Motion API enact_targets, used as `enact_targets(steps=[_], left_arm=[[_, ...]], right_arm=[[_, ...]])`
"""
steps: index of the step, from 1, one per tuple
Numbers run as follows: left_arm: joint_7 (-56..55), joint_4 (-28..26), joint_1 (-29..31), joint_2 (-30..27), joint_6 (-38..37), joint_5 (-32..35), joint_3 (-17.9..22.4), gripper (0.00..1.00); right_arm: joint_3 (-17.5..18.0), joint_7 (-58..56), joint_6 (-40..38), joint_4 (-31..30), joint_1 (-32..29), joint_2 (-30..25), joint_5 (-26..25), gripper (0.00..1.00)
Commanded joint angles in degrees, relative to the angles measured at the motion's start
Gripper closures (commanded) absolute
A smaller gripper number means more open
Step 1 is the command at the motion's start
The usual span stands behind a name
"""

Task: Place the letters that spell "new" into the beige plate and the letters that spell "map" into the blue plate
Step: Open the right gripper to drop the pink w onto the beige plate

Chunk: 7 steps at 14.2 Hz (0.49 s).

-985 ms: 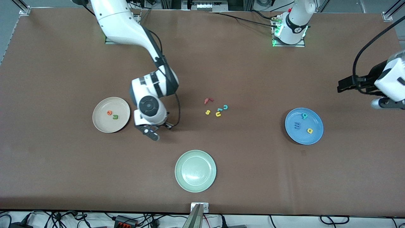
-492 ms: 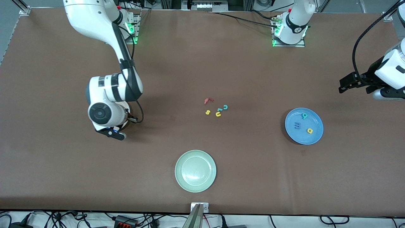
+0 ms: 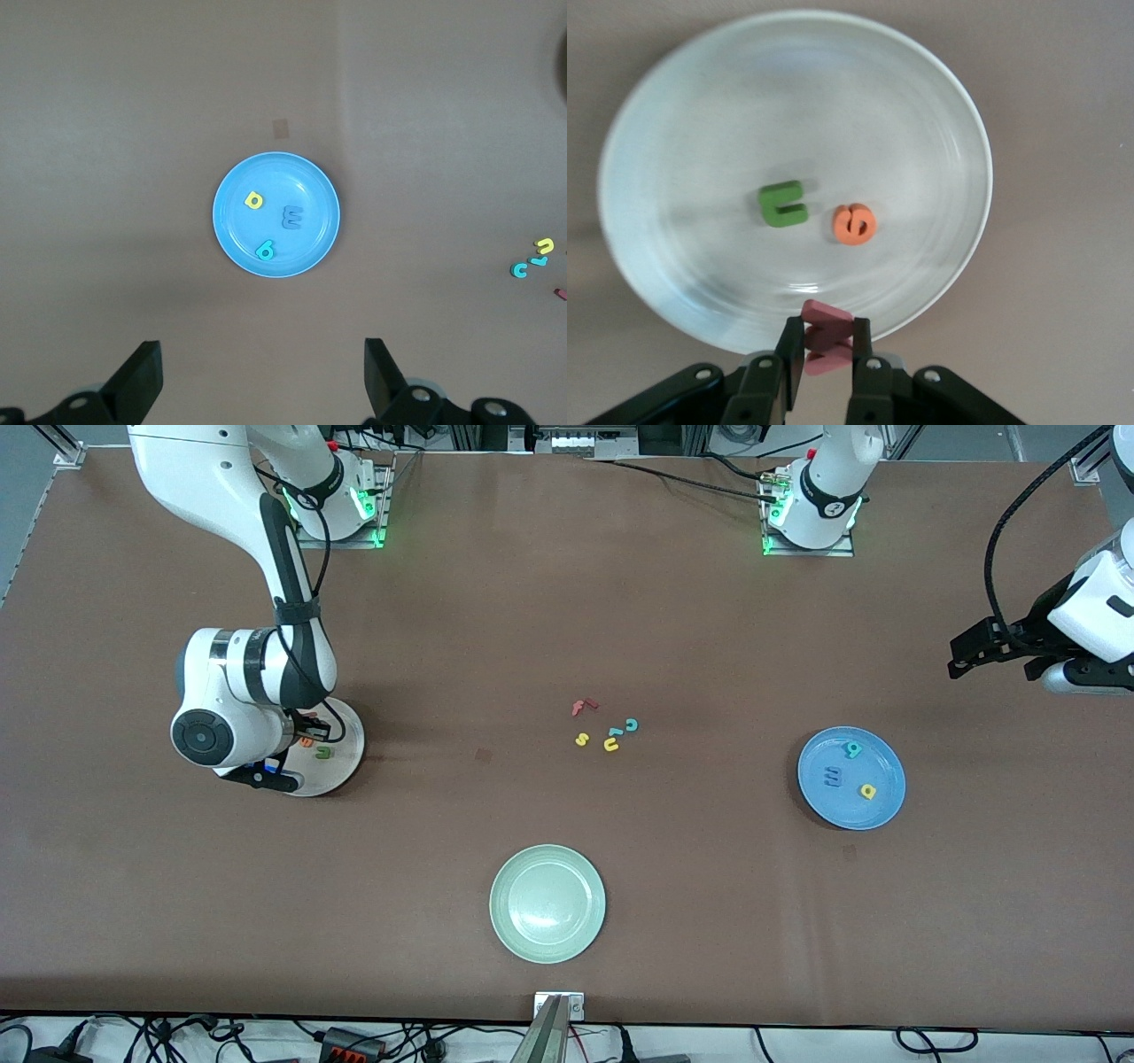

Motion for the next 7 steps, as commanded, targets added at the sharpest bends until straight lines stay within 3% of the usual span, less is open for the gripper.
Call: enact_targets(steps=[1, 3, 5, 7], left_arm=[[0.28, -1.06, -0.57, -1.43, 1.63, 0.52, 0.30, 0.00], [-2.96, -1.15, -0.48, -1.43, 1.47, 0.52, 0.22, 0.00], [-2.63, -1.15, -0.57, -1.61, 1.12, 0.52, 0.13, 0.00], [-2.45, -1.15, -0.48, -1.69, 0.94, 0.52, -0.31, 0.00]], right_arm=[[0.64, -0.82, 3.61, -4.64, 0.25, -2.05, 0.15, 0.81], [0.81, -0.82, 4.84, -5.26, 0.25, -1.53, 0.77, 0.78], [0.90, -0.82, 6.16, -6.31, 0.43, -1.35, 1.91, 0.63], [0.90, -0.81, 6.69, -6.67, 0.52, -1.26, 3.22, 0.00]])
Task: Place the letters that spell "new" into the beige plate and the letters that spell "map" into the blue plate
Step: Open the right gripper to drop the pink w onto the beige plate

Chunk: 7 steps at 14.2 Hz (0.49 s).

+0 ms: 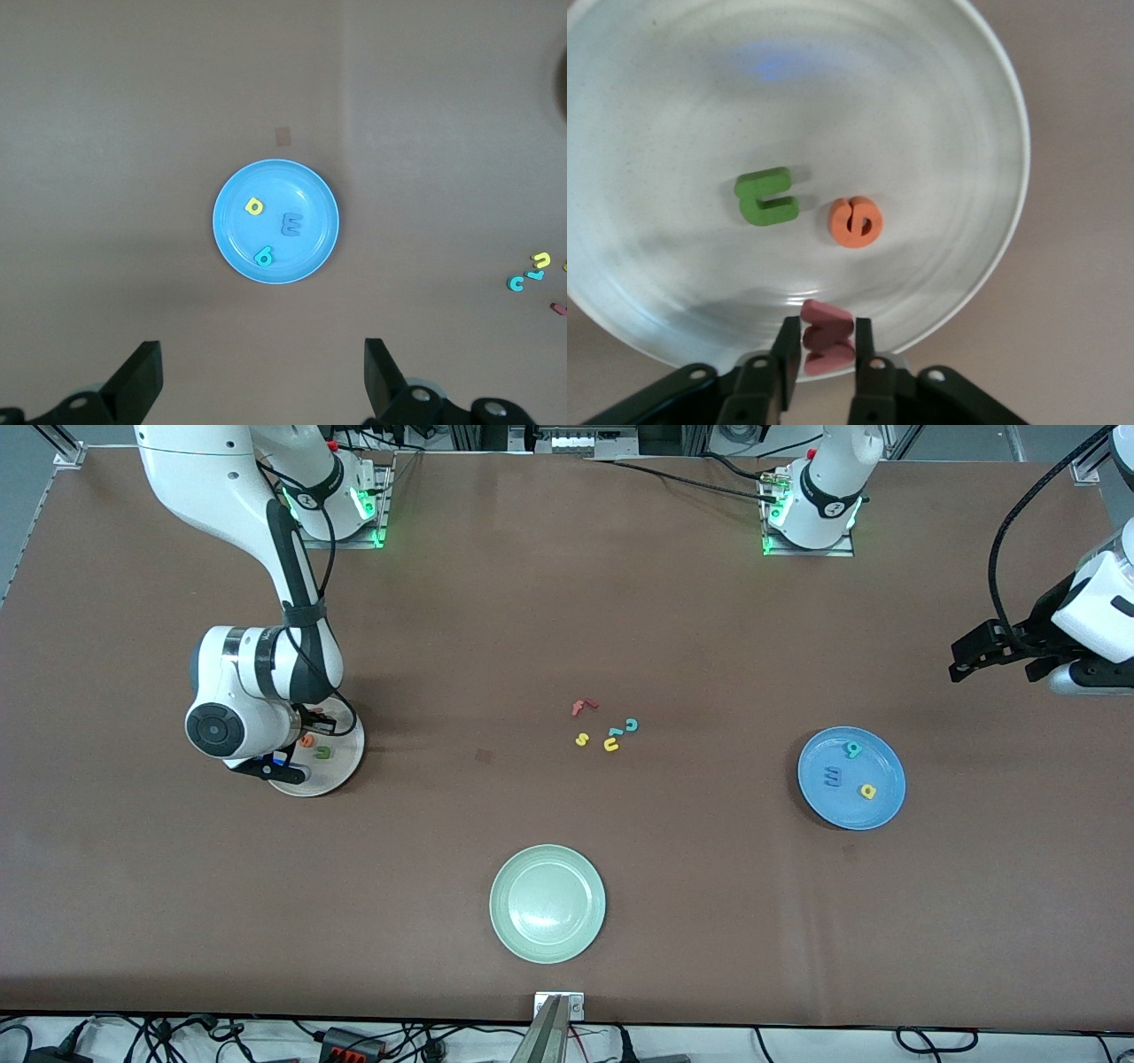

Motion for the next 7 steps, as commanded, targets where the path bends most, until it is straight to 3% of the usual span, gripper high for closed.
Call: enact_targets(steps=[1, 4, 7], left_arm=[[-0.52, -1.15, -0.42, -1.57, 0.03, 0.44, -0.14, 0.00], [1.14, -1.07, -0.42, -1.57, -0.15, 0.44, -0.22, 0.00], [1.32, -0.98, -0.42, -1.57, -0.76, 0.35, -0.22, 0.00]], right_arm=[[0.08, -0.70, 0.54, -1.28, 0.09, -1.92, 1.60, 0.00], [-0.28, 0.26, -3.13, 1.61, 0.35, -5.78, 1.60, 0.00], [-2.99, 0.18, -15.16, 13.63, -0.61, -5.88, 1.34, 0.00]])
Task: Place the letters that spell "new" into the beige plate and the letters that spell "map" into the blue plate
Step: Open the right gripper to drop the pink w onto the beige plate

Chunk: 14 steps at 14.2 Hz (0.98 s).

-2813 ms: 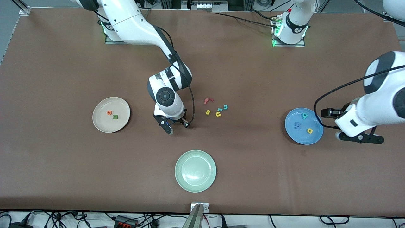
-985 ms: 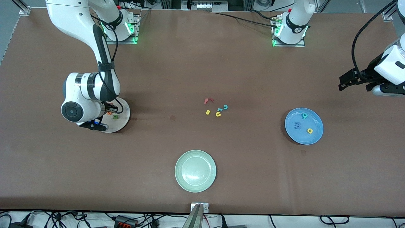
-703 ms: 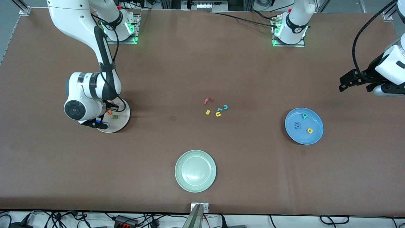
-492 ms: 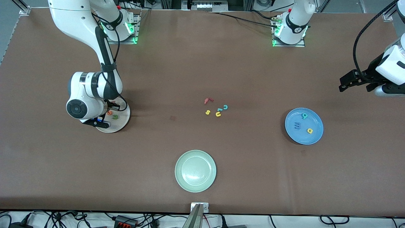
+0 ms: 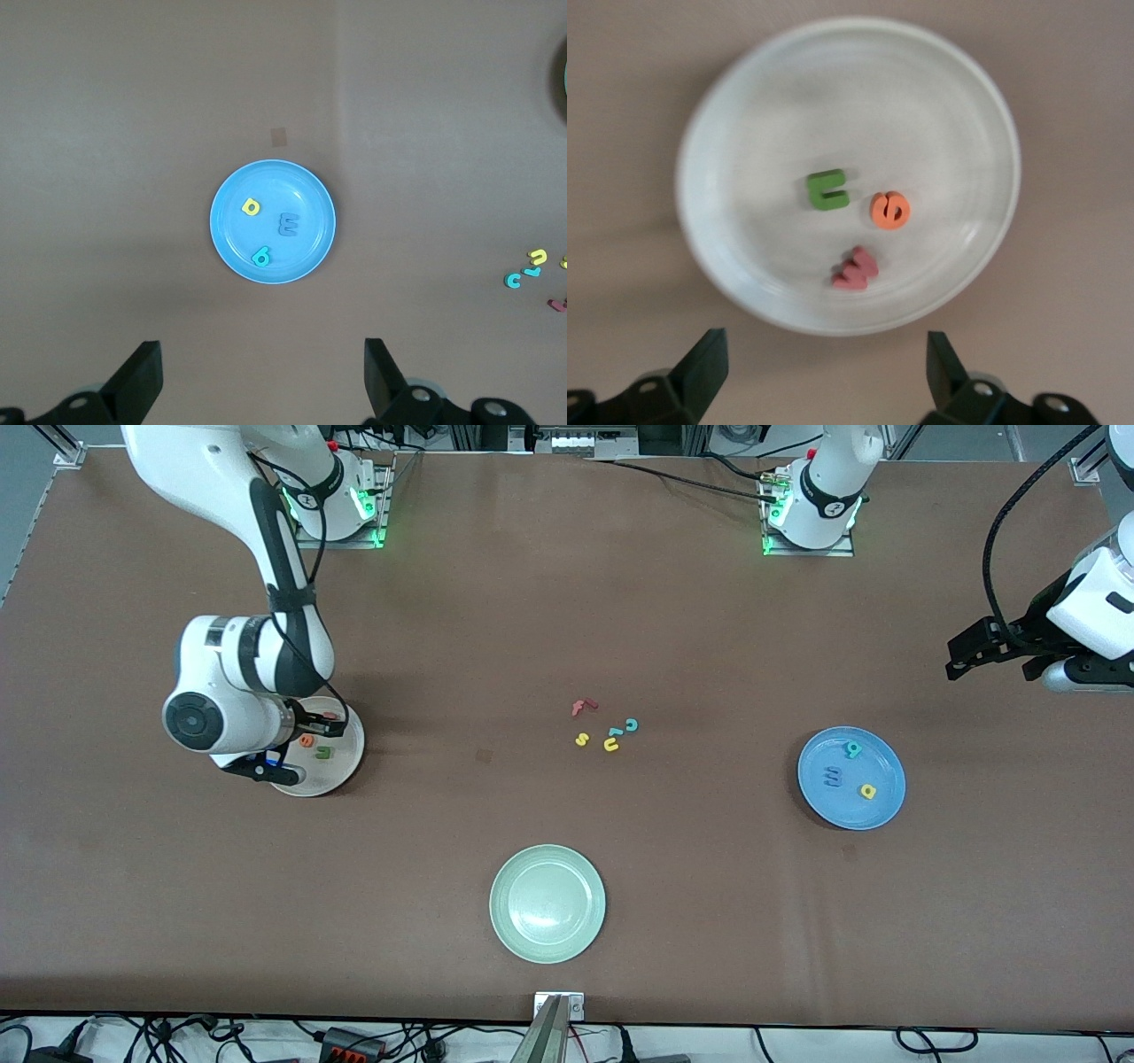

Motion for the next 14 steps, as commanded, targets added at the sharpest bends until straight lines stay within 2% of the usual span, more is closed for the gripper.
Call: enact_targets(steps=[1, 6, 8, 10, 12, 14], left_arm=[[1.22, -0.88, -0.31, -1.30, -0.74, 0.44, -0.05, 0.00], [1.13, -0.70, -0.31, -1.30, -1.53, 0.35, -0.14, 0.00], [1.13, -0.70, -0.23, -1.21, -1.71, 0.35, -0.14, 0.00], [1.13, -0.70, -0.31, -1.30, -1.71, 0.35, -0.23, 0.00], [1.22, -0.70, -0.31, -1.21, -1.71, 0.35, -0.14, 0.00], [1.13, -0.35, -0.31, -1.21, -1.97, 0.35, -0.14, 0.00]], right_arm=[[-2.42, 0.17, -8.72, 9.87, -0.96, -0.85, 0.51, 0.00], [-4.45, -1.23, -14.52, 20.07, -1.66, -0.85, 0.51, 0.00], [-4.89, -1.14, -14.62, 21.05, -1.93, -1.02, 0.60, 0.00], [-2.97, -0.18, -13.84, 21.41, -4.98, -3.12, 0.86, 0.00], [6.92, -0.71, -13.48, 23.59, -12.78, -5.93, -0.01, 0.00], [14.15, -1.23, -13.75, 23.96, -19.13, -10.05, -5.08, 0.00]])
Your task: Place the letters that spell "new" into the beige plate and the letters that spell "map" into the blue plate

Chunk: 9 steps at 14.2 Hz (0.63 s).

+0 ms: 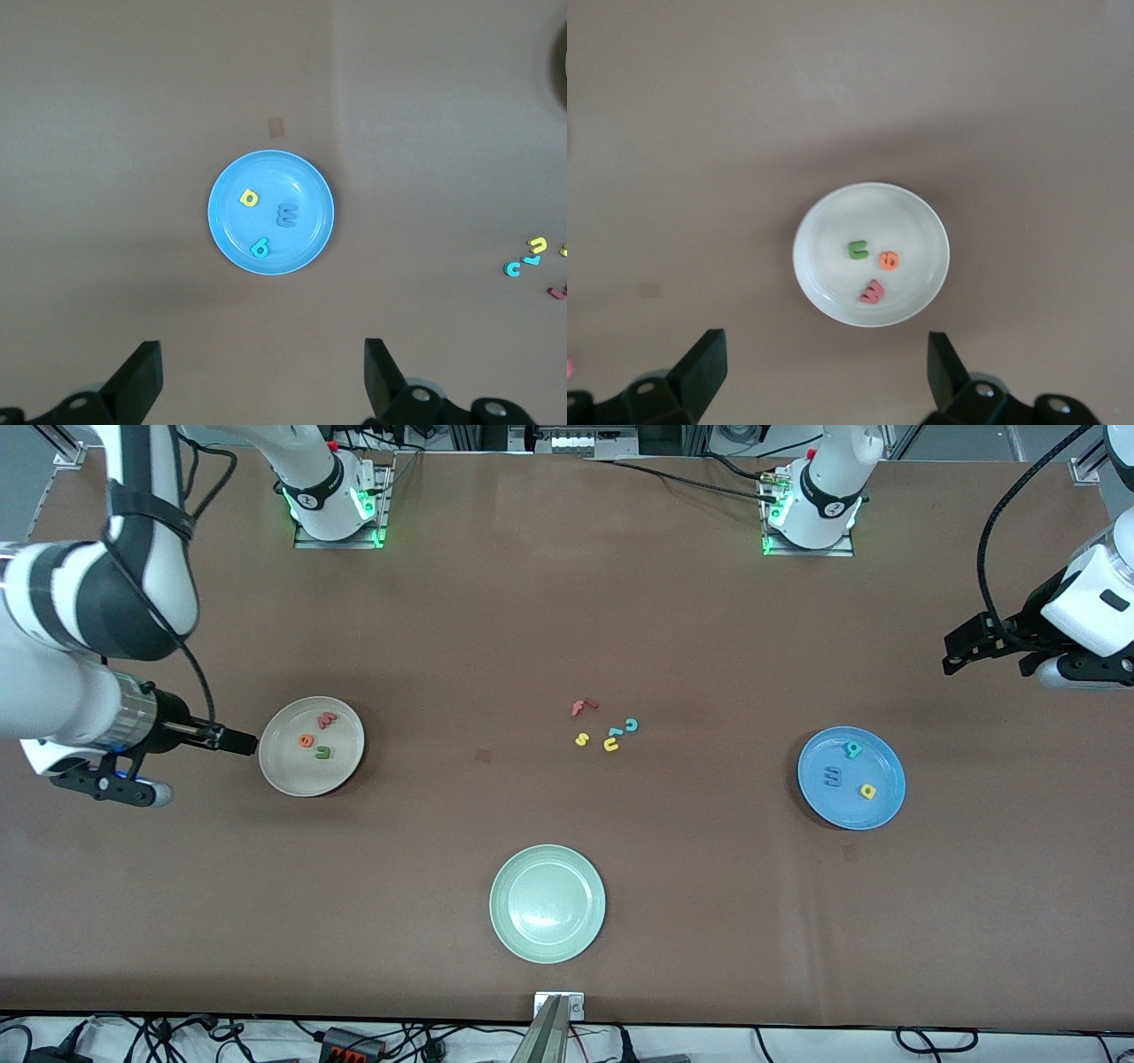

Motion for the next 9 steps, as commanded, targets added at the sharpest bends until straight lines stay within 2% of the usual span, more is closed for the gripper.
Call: enact_targets(steps=[1, 2, 5, 7, 9], left_arm=[[0.76, -0.35, -0.22, -1.00, -0.77, 0.35, 0.00, 0.00], [0.76, -0.35, -0.22, -0.99, -0.77, 0.35, -0.09, 0.00], [0.84, -0.35, -0.22, -0.99, -0.86, 0.35, -0.09, 0.00], [0.76, -0.35, -0.22, -0.99, -0.86, 0.35, 0.00, 0.00], [0.76, -0.35, -0.22, -0.99, -0.95, 0.35, -0.09, 0.00]], right_arm=[[9.72, -1.20, -0.89, 0.29, -8.50, -6.30, -5.49, 0.00], [11.40, -2.16, -0.63, 0.29, -10.35, -7.44, -6.81, 0.00], [13.43, -7.94, -0.54, 0.29, -16.32, -9.12, -7.09, 0.00], [16.76, -10.87, -0.88, 0.20, -21.51, -10.61, -7.35, 0.00], [16.78, -11.13, -1.59, 0.20, -22.49, -11.23, -7.62, 0.00]])
